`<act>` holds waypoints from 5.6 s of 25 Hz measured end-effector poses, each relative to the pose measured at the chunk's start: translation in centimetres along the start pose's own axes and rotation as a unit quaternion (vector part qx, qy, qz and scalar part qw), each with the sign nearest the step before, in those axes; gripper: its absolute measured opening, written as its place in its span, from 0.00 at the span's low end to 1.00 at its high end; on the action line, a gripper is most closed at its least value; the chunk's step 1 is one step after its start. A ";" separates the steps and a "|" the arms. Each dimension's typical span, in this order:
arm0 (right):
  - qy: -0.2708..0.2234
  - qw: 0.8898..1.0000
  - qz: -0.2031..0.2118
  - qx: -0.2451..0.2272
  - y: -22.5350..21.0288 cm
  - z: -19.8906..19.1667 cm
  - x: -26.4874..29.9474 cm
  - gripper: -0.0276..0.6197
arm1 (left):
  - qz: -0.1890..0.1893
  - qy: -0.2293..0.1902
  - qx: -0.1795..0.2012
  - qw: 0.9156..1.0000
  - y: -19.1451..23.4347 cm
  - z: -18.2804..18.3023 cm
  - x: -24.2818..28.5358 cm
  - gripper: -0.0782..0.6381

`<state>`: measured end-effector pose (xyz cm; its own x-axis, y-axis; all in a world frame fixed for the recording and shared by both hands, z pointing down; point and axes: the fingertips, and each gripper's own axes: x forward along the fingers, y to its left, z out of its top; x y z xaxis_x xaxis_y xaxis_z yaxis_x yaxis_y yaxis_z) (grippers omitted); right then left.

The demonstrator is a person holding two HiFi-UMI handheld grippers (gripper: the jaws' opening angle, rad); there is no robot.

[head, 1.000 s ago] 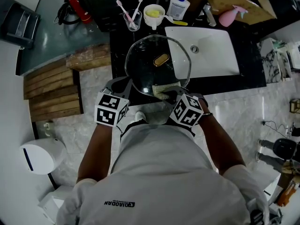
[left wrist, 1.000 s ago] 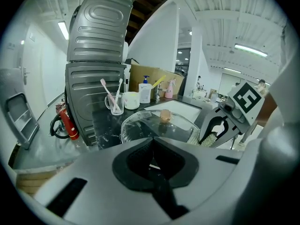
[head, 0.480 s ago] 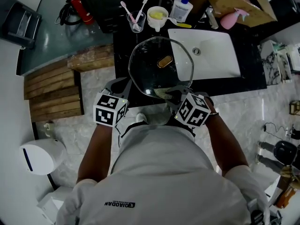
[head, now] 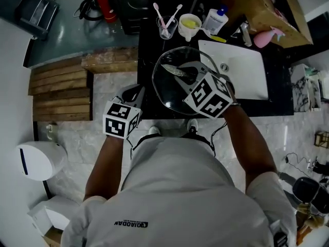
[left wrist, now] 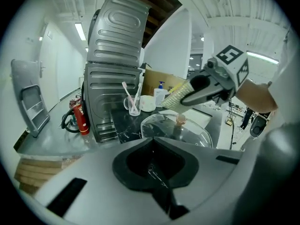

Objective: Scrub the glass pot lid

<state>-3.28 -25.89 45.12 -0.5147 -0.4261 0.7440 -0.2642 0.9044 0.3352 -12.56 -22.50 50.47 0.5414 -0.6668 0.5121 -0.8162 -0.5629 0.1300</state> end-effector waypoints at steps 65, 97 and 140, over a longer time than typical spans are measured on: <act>0.082 0.969 0.087 -0.215 11.0 -5.7 7.4 0.17 | -0.008 -0.009 -0.014 1.000 -1.3 -0.8 -1.7 0.13; 0.049 0.977 0.137 -0.157 14.8 -11.8 1.1 0.17 | -0.063 0.024 0.020 0.998 -5.4 -0.9 1.6 0.13; -0.086 0.971 -0.035 0.222 -1.9 -11.6 -5.1 0.17 | -0.045 0.009 0.023 0.999 -7.2 4.4 5.8 0.13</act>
<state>9.29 -25.13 47.35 -0.6017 -0.5178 0.6081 -0.6093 0.7899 0.0696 -2.65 -24.42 48.80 0.6078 -0.6037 0.5158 -0.7541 -0.6423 0.1369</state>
